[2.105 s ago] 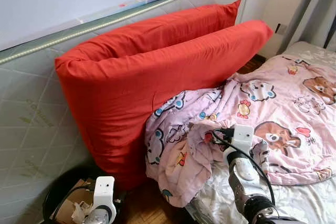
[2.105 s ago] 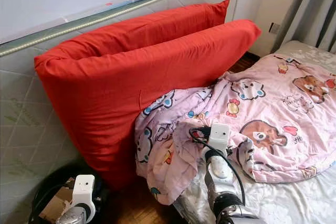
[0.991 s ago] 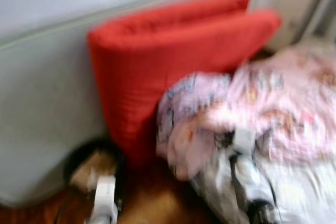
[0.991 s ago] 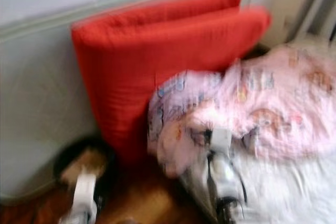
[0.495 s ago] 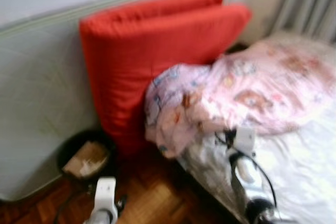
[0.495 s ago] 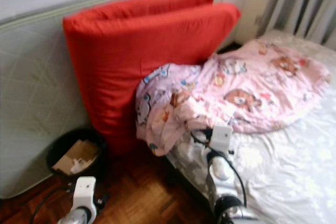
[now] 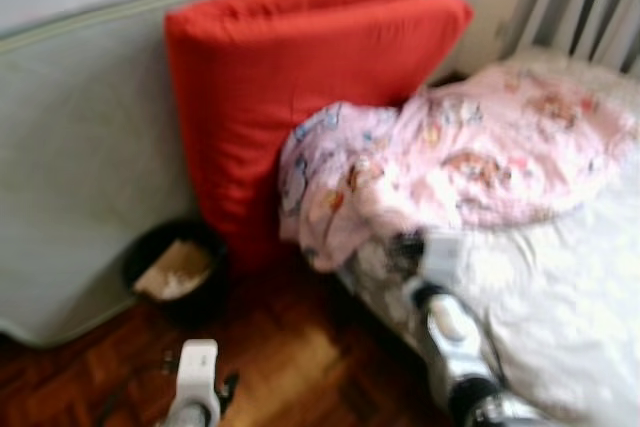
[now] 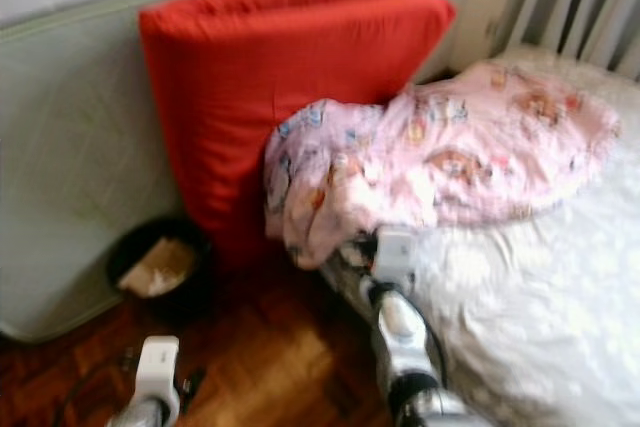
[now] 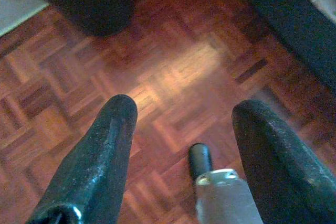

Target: Clean up the room

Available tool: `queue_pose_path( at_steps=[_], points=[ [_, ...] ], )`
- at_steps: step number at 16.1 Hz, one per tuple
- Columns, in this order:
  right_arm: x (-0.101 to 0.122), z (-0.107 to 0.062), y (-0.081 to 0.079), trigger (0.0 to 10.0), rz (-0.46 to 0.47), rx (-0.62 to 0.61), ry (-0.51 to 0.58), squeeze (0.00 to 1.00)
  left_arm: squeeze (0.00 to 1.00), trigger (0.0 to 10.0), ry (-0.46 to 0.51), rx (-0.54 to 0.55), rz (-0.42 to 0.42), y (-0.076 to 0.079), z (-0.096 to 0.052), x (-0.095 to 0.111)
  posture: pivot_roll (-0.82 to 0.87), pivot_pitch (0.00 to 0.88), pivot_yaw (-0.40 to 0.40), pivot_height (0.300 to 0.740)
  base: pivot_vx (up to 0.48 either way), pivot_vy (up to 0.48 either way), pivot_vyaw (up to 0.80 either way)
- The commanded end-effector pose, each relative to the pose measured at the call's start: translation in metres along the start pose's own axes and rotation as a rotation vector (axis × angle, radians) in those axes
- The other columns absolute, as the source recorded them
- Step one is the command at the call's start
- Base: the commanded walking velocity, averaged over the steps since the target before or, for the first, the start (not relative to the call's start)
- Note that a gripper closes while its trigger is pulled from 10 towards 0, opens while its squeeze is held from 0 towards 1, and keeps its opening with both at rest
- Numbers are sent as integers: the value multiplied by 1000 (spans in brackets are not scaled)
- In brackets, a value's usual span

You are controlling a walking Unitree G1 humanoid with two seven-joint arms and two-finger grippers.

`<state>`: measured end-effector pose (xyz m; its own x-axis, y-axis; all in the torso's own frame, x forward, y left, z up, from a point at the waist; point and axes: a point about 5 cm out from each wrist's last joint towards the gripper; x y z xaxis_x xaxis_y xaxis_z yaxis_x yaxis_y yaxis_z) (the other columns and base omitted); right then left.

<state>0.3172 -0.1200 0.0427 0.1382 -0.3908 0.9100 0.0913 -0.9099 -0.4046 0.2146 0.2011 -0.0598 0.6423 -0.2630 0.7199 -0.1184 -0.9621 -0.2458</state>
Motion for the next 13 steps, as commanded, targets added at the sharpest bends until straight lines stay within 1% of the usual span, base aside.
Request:
queue_pose_path(
  at_steps=[1,3,5,9,10,11,13],
  points=[
    [6,0,4,10000,2,6,25,0,0,10000,-16,-8,-8,3,-1,-4,-6,31,31,740,-266,0,0],
    [5,0,1,10000,-7,32,26,0,0,10000,-16,-9,-9,3,-1,-4,-7,32,31,740,-268,0,0],
    [6,1,-3,10000,12,71,39,0,0,10000,-14,-9,-8,3,-1,-3,-7,31,32,740,-261,0,0],
    [12,3,-8,10000,13,103,65,0,0,10000,-13,-8,2,3,-1,-2,-10,32,33,740,0,0,0],
    [15,5,-11,10000,-9,134,75,0,0,10000,-12,-9,4,3,0,-2,-10,33,33,740,0,0,0],
    [15,5,-13,10000,-28,150,70,0,0,10000,-11,-9,4,3,0,-2,-11,33,33,740,0,0,0],
    [9,4,-12,10000,-39,135,34,0,0,10000,-10,-10,5,3,0,-1,-12,32,32,740,0,0,0]
  ],
)
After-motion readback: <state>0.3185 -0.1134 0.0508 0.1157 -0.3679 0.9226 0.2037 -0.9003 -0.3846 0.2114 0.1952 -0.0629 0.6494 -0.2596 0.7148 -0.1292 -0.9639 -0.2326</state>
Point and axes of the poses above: a point about 5 cm out from each wrist's last joint towards the gripper, its own z axis pointing out of the wrist towards the gripper, its own x axis along the axis of the wrist's last joint, y = z × x, and after that the axes turned 15 degrees about z, right-handed
